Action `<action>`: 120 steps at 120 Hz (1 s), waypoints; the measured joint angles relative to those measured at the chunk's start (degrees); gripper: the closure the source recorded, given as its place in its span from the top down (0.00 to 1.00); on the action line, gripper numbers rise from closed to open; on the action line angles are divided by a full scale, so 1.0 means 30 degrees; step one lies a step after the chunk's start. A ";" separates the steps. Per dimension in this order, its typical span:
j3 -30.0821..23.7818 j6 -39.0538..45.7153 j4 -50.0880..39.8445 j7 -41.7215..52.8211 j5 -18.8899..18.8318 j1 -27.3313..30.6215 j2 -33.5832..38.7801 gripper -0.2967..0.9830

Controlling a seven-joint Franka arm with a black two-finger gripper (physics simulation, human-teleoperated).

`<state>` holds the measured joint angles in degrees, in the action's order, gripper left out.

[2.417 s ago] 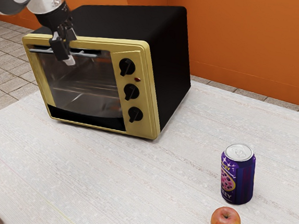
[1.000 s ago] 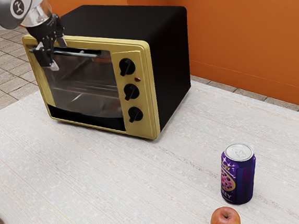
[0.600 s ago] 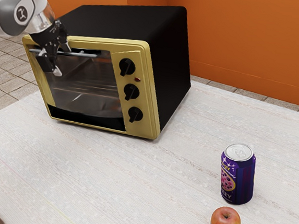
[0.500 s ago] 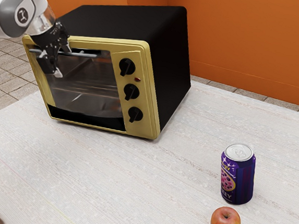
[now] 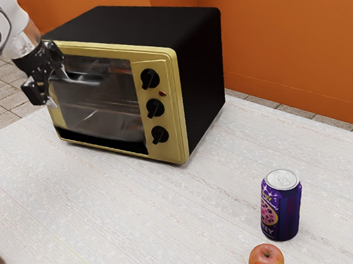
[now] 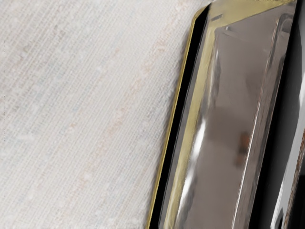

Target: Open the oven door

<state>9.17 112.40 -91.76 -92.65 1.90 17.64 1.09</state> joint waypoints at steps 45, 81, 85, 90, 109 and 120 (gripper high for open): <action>-0.0015 0.1301 -0.9993 0.0041 0.1648 0.0655 0.8518 0.77; -0.6392 -0.1548 -0.3131 -0.2052 0.1265 -0.1104 0.7968 0.77; -0.7231 -0.2344 -0.1930 -0.2676 0.1221 -0.2177 0.6950 0.77; -0.6447 -0.3145 -0.1176 -0.3348 0.0714 -0.4427 0.5508 0.77; -0.1361 -0.4902 -0.1778 -0.5707 0.0502 -0.9084 0.3252 0.77; -0.0909 -0.5442 -0.2001 -0.7017 0.1011 -0.9101 0.3002 0.77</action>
<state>6.44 96.08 -97.76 -113.71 4.93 -9.67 10.10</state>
